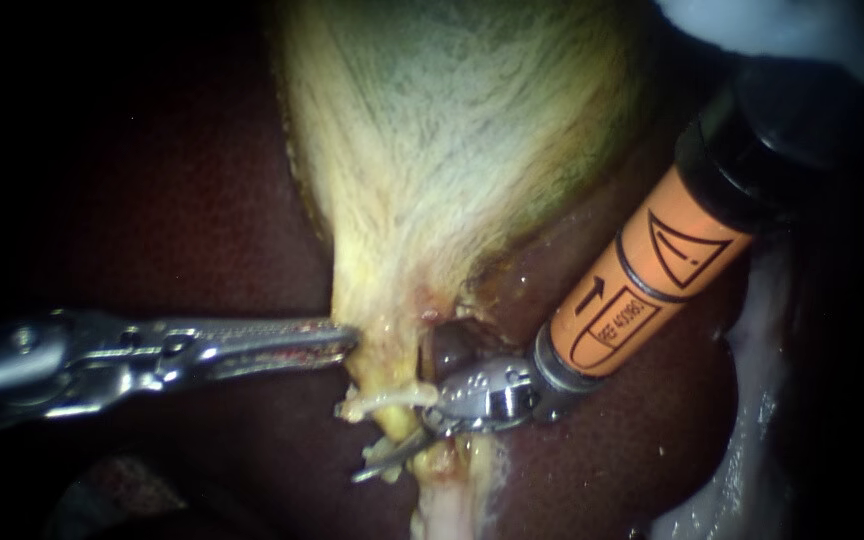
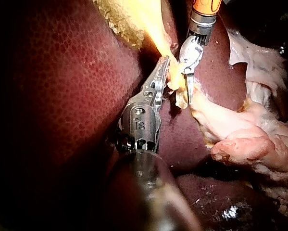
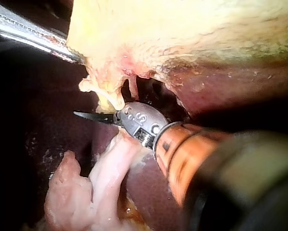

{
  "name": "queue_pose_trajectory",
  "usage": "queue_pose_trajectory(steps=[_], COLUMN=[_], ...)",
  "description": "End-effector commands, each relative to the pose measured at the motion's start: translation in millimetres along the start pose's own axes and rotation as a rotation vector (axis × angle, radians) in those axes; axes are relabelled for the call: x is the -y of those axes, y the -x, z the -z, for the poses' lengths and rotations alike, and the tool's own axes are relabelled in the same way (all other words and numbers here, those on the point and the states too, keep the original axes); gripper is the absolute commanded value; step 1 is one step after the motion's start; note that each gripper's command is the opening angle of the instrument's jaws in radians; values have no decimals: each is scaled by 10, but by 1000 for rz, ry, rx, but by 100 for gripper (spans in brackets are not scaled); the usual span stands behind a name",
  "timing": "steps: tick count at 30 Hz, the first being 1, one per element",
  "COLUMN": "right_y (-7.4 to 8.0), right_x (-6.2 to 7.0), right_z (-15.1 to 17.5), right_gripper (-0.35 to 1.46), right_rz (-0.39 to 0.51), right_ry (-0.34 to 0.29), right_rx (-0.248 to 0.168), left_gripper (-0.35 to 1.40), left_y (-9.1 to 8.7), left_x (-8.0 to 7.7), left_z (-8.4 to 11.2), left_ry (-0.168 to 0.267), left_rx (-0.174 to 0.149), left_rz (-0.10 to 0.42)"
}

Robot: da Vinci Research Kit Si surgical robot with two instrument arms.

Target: Go to the cutting position left tube

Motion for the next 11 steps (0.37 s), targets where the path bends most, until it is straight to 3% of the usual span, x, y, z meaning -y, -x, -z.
queue_pose_trajectory(steps=[1, 11], right_y=[0, 0], right_x=[0, 0], right_z=[0, 0], right_gripper=[125, 125], right_rz=[1, 2], right_ry=[-1, -2], right_rx=[0, 1], left_gripper=[-35, -35], left_y=[0, 0], left_x=[0, -1], left_z=[0, -1], left_ry=[0, 0], left_rx=[0, 0], left_rz=[0, 0])
